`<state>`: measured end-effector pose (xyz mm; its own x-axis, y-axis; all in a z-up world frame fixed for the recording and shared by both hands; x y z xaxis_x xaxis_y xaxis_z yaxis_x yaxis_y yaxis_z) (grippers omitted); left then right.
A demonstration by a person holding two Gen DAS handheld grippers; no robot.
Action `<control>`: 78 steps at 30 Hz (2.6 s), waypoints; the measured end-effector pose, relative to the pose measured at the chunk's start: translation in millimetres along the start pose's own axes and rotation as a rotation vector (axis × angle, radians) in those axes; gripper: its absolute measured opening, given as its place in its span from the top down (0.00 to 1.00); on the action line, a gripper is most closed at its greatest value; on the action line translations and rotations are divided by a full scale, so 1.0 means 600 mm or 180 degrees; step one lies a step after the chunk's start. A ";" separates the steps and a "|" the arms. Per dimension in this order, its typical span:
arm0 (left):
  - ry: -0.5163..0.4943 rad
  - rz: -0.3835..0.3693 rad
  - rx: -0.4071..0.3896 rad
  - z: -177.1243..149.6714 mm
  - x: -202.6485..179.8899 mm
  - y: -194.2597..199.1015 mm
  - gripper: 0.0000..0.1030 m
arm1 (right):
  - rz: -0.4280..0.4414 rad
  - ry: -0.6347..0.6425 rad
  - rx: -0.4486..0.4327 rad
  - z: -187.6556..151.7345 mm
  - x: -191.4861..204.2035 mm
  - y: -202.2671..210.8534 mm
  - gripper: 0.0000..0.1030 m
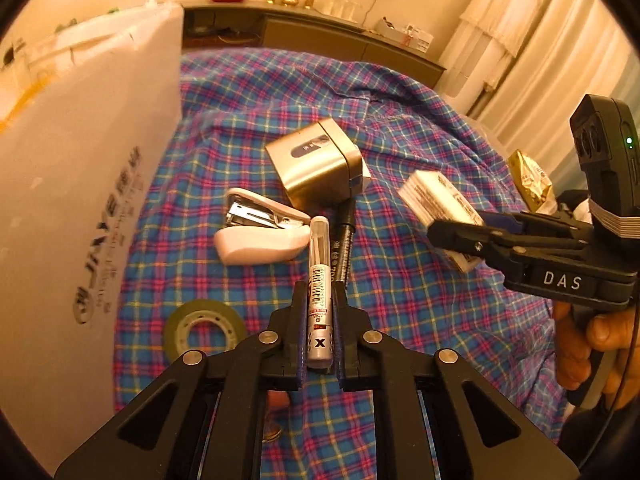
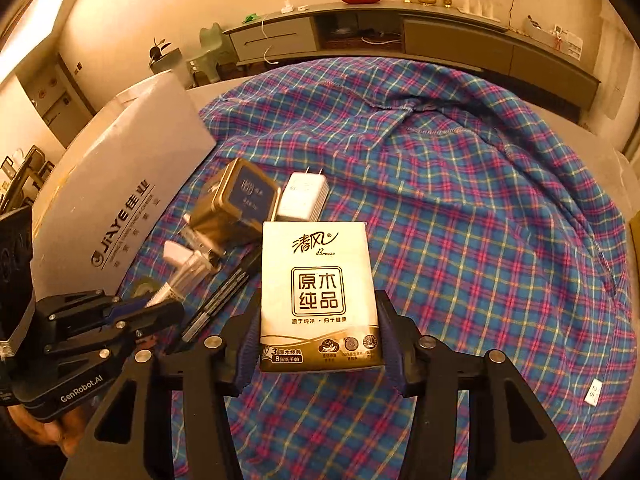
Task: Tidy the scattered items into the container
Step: 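Grasp the white glue stick with the left tool while the right tool grasps the tissue pack, then carry the glue stick and tissue pack over the white box with both tools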
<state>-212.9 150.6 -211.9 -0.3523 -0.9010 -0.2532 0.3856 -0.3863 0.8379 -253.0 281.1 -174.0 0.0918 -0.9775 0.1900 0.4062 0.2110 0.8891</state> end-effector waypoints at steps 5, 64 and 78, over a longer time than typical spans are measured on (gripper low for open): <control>0.0023 0.0052 -0.0048 -0.003 0.000 0.020 0.89 | 0.0118 -0.0037 0.0013 -0.017 0.020 0.009 0.49; 0.0200 0.0109 -0.0480 -0.116 0.054 0.293 0.89 | 0.0342 0.0069 -0.0450 -0.207 0.296 0.131 0.49; 0.0475 0.0035 -0.0687 -0.095 0.133 0.344 0.89 | 0.0360 0.0392 -0.0554 -0.160 0.389 0.170 0.49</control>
<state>-112.8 -12.0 -86.9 -0.2236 -0.9184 -0.3265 0.5673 -0.3950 0.7226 -102.7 74.8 -78.9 0.2514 -0.9419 0.2228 0.5366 0.3272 0.7779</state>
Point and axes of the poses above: each gripper's, at about its wrist camera, not at the fingertips, and y roughly against the way its jaws point, x to its left, z to its top, the point moved 10 cm from there along -y, roughly the way its jaws point, and after that the axes turned 5 degrees about x, right-handed, at the moved point
